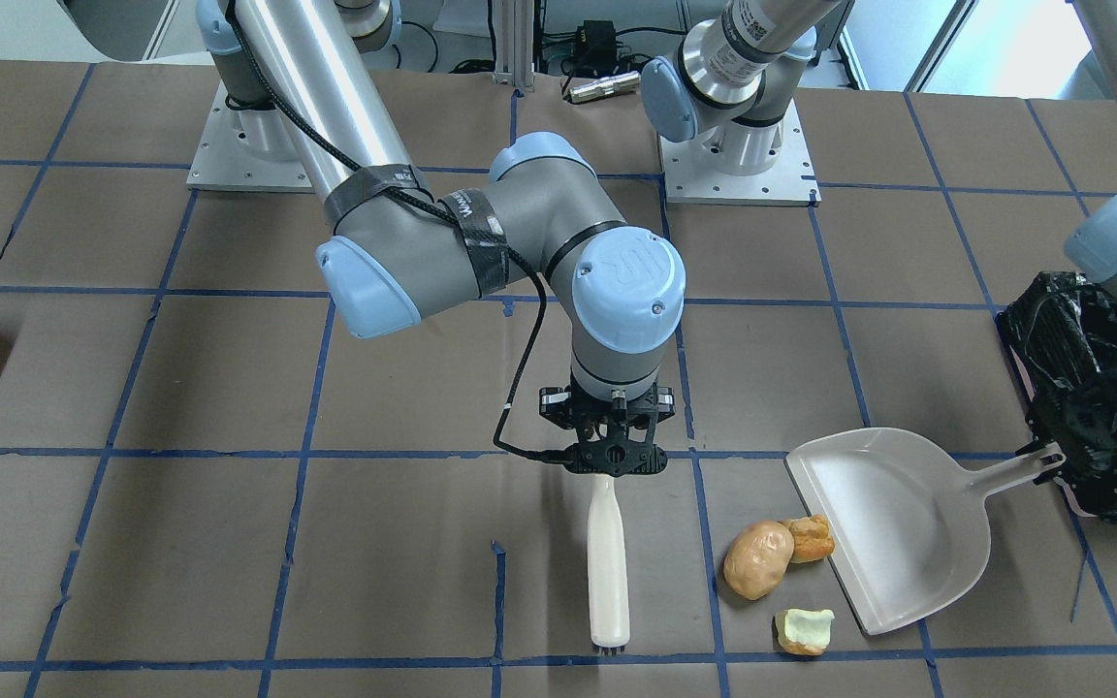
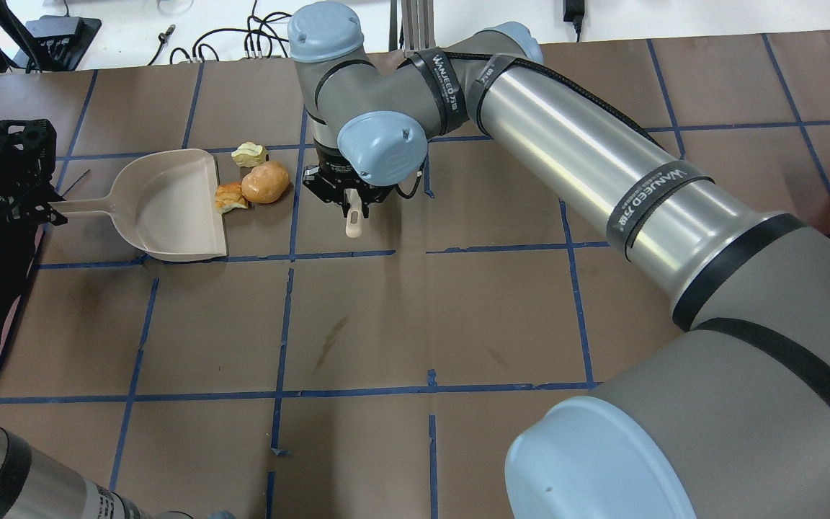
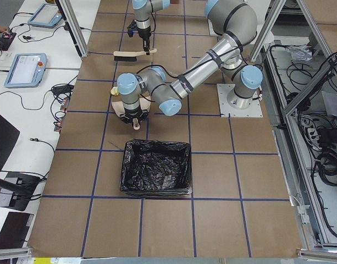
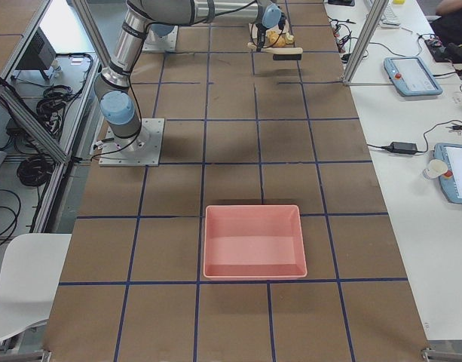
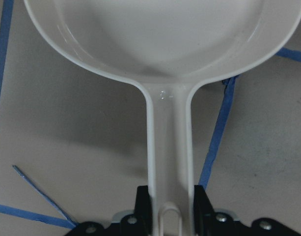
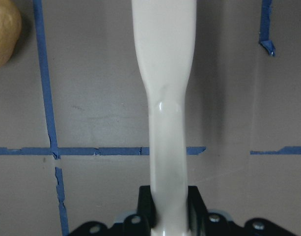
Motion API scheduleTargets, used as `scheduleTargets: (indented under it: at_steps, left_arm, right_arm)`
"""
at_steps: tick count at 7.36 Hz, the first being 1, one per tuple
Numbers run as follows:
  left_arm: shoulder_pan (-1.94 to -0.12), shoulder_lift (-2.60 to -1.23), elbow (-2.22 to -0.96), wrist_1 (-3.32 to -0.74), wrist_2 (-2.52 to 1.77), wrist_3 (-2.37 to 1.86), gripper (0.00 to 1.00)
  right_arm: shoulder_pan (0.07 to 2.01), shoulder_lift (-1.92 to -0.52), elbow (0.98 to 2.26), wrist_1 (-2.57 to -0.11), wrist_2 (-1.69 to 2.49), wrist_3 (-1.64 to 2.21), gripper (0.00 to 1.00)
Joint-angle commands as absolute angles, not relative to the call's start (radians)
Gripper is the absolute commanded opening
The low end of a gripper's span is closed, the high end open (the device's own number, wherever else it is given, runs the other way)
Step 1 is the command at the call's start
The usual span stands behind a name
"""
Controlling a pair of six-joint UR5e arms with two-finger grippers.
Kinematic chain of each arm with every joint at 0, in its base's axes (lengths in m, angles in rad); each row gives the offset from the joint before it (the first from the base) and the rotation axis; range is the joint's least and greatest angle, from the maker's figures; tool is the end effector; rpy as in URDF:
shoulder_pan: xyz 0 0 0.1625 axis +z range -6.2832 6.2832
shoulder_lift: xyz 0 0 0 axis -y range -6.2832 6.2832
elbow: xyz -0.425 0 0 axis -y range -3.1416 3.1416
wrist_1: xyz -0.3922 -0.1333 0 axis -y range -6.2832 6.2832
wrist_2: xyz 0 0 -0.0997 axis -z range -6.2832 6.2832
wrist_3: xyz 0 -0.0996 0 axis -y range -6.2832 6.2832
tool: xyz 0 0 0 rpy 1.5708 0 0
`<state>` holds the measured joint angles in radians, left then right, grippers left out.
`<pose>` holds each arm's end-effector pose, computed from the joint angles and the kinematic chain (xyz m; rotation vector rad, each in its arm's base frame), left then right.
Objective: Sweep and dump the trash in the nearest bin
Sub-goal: 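Sweep the bread roll and cube into the dustpan with the right gripper's brush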
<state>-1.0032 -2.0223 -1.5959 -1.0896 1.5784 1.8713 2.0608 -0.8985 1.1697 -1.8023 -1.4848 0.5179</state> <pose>0.2291 -0.6059 0.2658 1.9016 2.4919 0.0087 0.4726 -0.5846 0.2868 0.0456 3.0829 0.1176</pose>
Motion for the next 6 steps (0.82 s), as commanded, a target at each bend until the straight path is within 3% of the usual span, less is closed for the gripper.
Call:
scheduleTargets:
  at_steps: [1,6]
  left_arm:
    - [-1.02,-2.02,-1.595,-1.094,1.577,1.853,0.01]
    - [-1.028,-2.022,-1.598,-1.092,1.58,1.848,0.01]
  right_arm:
    - [2.089,-0.855,1.111,-1.799,-1.47,0.546,0.22]
    - [2.126,-0.782,1.035,-1.805,-1.447,0.569,0.23]
